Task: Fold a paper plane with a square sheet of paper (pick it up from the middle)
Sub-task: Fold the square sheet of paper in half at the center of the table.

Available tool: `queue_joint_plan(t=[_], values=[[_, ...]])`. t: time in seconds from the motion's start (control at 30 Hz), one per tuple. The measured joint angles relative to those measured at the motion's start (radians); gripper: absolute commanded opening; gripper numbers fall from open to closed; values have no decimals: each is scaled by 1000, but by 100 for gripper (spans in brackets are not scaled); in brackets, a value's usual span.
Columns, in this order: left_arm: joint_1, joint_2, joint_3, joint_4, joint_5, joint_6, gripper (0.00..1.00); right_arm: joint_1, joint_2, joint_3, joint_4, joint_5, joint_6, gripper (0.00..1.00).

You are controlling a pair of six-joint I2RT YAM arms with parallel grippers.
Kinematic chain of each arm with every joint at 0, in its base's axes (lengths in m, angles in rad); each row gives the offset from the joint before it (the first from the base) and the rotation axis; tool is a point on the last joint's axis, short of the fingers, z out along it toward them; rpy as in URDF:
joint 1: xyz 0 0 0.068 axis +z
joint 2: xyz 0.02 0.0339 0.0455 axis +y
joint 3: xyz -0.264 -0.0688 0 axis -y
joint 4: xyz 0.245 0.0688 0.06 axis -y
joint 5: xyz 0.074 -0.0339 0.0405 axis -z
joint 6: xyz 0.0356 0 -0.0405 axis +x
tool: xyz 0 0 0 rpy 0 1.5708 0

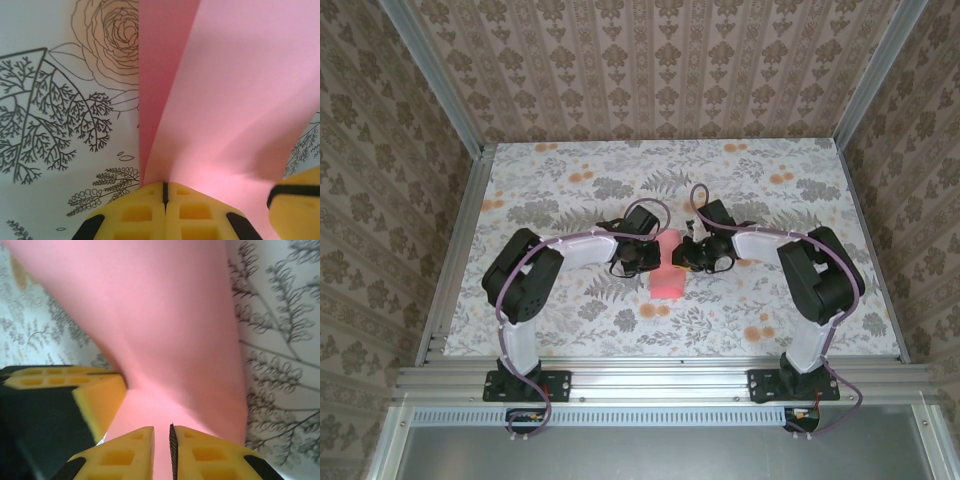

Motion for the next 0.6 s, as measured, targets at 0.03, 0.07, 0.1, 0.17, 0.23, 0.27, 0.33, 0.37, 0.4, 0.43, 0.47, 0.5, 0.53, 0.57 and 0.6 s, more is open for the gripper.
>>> queue_joint_plan(t=[0.03,0.07,0.1,0.17,0.23,0.27,0.33,0.37,0.4,0.43,0.47,0.5,0.53,0.57,0.6], values=[[0,0,1,-2,0,0,2,0,-5,-7,3,-13,0,19],[0,0,1,-2,0,0,2,0,-6,-15,8,-23,1,19],[0,0,2,-2,0,0,2,0,-6,-24,11,-29,1,18],[0,1,2,-2,0,0,2,0,-6,-52,14,-32,2,18],[0,1,2,-2,0,0,2,0,-4,-75,13,-31,4,18],[0,1,2,-2,0,1,2,0,0,-82,13,-31,4,18],[0,2,2,-2,0,1,2,0,1,-82,14,-31,-1,17],[0,3,4,-3,0,1,2,0,2,-82,12,-31,-8,17],[0,3,5,-5,0,1,2,0,2,-81,10,-28,-13,17],[0,4,6,-6,0,2,2,0,2,-79,5,-26,-18,17],[0,4,6,-6,0,3,2,0,0,-77,0,-24,-23,17],[-1,4,6,-6,0,3,2,0,-1,-76,-2,-21,-27,17],[-1,4,6,-5,0,3,2,0,-6,-76,-7,-16,-33,17],[-1,4,6,-5,0,3,2,0,-13,-76,-19,-11,-38,17],[-2,4,6,-5,0,3,2,0,-21,-76,-30,-11,-39,17]])
